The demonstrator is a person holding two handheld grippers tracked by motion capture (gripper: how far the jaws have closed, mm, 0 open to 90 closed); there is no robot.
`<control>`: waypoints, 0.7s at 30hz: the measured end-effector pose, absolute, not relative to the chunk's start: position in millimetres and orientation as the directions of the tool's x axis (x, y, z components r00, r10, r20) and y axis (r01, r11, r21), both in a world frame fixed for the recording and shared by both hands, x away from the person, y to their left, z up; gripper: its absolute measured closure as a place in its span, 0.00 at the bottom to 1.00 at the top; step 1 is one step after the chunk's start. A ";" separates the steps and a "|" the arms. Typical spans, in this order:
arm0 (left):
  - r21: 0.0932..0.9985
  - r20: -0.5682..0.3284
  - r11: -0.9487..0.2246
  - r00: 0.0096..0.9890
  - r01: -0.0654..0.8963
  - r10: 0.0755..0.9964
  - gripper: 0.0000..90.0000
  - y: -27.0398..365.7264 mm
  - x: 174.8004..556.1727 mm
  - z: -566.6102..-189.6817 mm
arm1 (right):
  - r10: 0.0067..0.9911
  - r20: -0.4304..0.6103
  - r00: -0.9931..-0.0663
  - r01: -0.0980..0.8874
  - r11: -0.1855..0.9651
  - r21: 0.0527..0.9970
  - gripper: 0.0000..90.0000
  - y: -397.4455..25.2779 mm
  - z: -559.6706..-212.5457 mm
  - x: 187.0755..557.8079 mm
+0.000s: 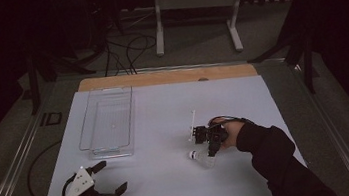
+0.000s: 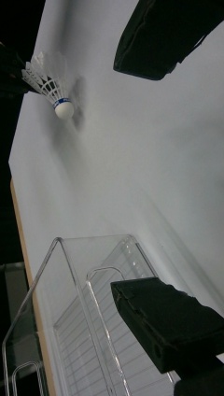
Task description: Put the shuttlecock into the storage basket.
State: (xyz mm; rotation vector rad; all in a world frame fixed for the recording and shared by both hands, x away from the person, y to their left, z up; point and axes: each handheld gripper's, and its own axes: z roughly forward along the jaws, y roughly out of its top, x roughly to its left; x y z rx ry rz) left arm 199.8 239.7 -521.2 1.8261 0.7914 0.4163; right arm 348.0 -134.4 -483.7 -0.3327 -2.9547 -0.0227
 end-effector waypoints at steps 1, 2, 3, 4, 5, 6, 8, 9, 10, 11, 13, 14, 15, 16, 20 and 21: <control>0.919 -0.082 -0.227 0.720 0.322 0.689 0.00 239.6 199.8 -521.3 | 0.208 0.170 -0.963 0.211 0.977 -0.003 1.00 -134.3 -482.7 347.3; 0.919 -0.082 -0.228 0.720 0.323 0.689 0.00 239.6 199.9 -521.4 | 0.206 0.173 -0.963 0.209 0.978 0.000 1.00 -134.1 -481.9 346.4; 0.919 -0.080 -0.229 0.719 0.322 0.690 0.00 239.5 199.9 -521.4 | 0.180 0.169 -0.969 0.185 0.983 0.012 1.00 -134.4 -481.2 346.1; 0.917 -0.079 -0.231 0.717 0.324 0.692 0.00 239.4 199.9 -521.4 | 0.177 0.168 -0.970 0.182 0.983 0.014 1.00 -134.3 -480.4 345.2; 0.917 -0.078 -0.232 0.717 0.324 0.693 0.00 239.4 200.0 -521.4 | 0.158 0.164 -0.974 0.163 0.986 0.019 1.00 -134.2 -479.7 343.9; 0.916 -0.080 -0.232 0.718 0.326 0.692 0.00 239.5 200.0 -521.4 | 0.144 0.159 -0.977 0.149 0.989 0.022 1.00 -133.9 -479.2 342.5; 0.917 -0.082 -0.231 0.718 0.326 0.691 0.00 239.6 200.0 -521.2 | 0.096 0.160 -0.982 0.104 0.994 0.041 1.00 -133.4 -476.9 339.3; 0.917 -0.082 -0.231 0.718 0.326 0.691 0.00 239.6 200.0 -521.2 | 0.096 0.160 -0.982 0.104 0.994 0.041 1.00 -133.4 -476.9 339.3; 0.916 -0.084 -0.230 0.719 0.327 0.690 0.00 239.6 200.1 -521.2 | 0.089 0.165 -0.982 0.097 0.994 0.044 1.00 -133.2 -476.0 338.6; 0.916 -0.083 -0.231 0.718 0.328 0.691 0.00 239.5 200.1 -521.2 | 0.074 0.169 -0.983 0.083 0.995 0.051 1.00 -133.0 -475.5 337.4; 0.917 -0.081 -0.231 0.717 0.326 0.692 0.00 239.3 199.9 -520.9 | 0.062 0.172 -0.983 0.071 0.996 0.048 1.00 -132.3 -474.3 335.6; 0.917 -0.082 -0.229 0.717 0.327 0.692 0.00 239.1 199.8 -520.8 | 0.055 0.174 -0.983 0.065 0.997 0.052 1.00 -132.0 -474.4 334.4; 0.917 -0.082 -0.230 0.717 0.327 0.692 0.00 239.0 199.8 -520.7 | 0.041 0.174 -0.984 0.051 0.997 0.051 1.00 -131.8 -473.8 333.5; 0.916 -0.083 -0.231 0.718 0.329 0.691 0.00 238.7 199.9 -520.6 | 0.027 0.174 -0.984 0.038 0.998 0.057 1.00 -131.4 -473.5 331.6; 0.905 -0.075 -0.256 0.721 0.339 0.689 0.00 236.6 200.9 -518.5 | 0.015 0.164 -0.986 0.025 0.998 0.060 1.00 -131.0 -471.9 329.7; 0.901 -0.065 -0.269 0.718 0.340 0.693 0.00 235.6 200.8 -517.8 | 0.015 0.157 -0.988 0.024 0.998 0.059 1.00 -130.5 -470.8 328.9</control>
